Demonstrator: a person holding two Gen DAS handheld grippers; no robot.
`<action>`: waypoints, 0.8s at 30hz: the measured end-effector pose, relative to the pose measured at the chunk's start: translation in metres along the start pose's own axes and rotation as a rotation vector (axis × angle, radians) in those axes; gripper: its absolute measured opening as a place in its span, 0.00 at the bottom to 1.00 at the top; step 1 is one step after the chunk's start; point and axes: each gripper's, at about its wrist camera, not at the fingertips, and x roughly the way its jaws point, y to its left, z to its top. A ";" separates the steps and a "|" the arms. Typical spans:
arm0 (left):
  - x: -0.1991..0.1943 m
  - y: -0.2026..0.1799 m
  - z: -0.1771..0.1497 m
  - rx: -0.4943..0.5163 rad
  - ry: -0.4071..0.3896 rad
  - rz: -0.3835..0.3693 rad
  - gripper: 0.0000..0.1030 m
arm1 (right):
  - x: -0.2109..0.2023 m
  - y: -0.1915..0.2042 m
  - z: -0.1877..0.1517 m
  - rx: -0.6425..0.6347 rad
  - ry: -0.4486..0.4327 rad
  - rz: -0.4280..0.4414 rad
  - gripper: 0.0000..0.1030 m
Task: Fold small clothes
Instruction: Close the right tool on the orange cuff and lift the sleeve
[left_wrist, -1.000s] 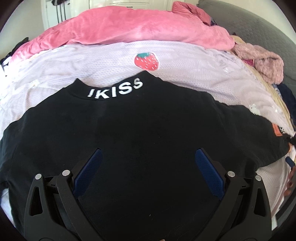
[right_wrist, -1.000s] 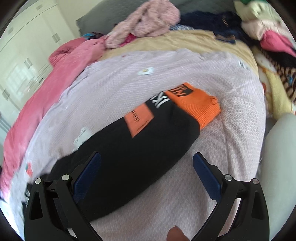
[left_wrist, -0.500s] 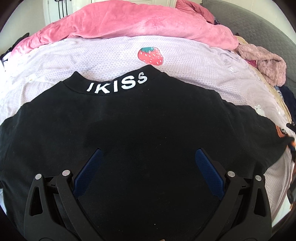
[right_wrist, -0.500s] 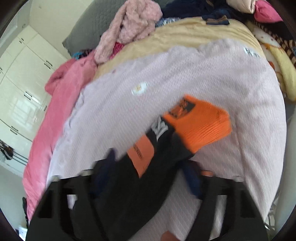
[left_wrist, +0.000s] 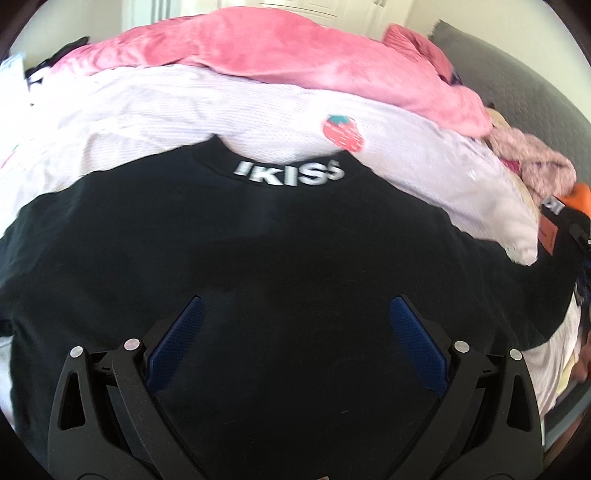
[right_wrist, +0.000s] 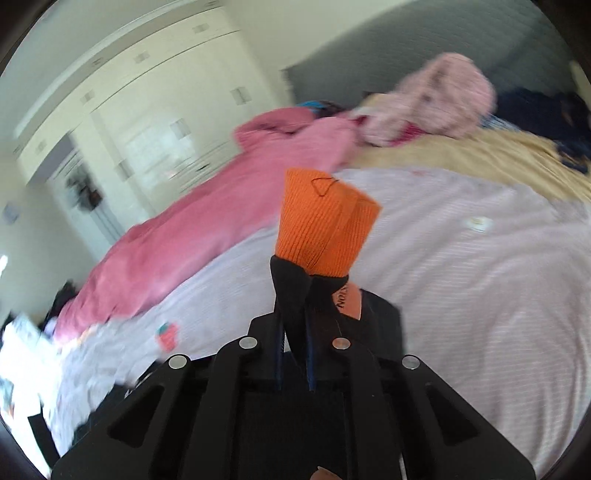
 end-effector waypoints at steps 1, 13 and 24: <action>-0.004 0.007 0.000 -0.014 -0.002 -0.003 0.92 | 0.001 0.020 -0.007 -0.054 0.017 0.050 0.08; -0.033 0.067 0.007 -0.195 -0.018 -0.082 0.92 | 0.013 0.116 -0.072 -0.335 0.159 0.216 0.11; -0.031 0.065 0.010 -0.232 0.000 -0.134 0.92 | 0.010 0.132 -0.084 -0.377 0.228 0.362 0.54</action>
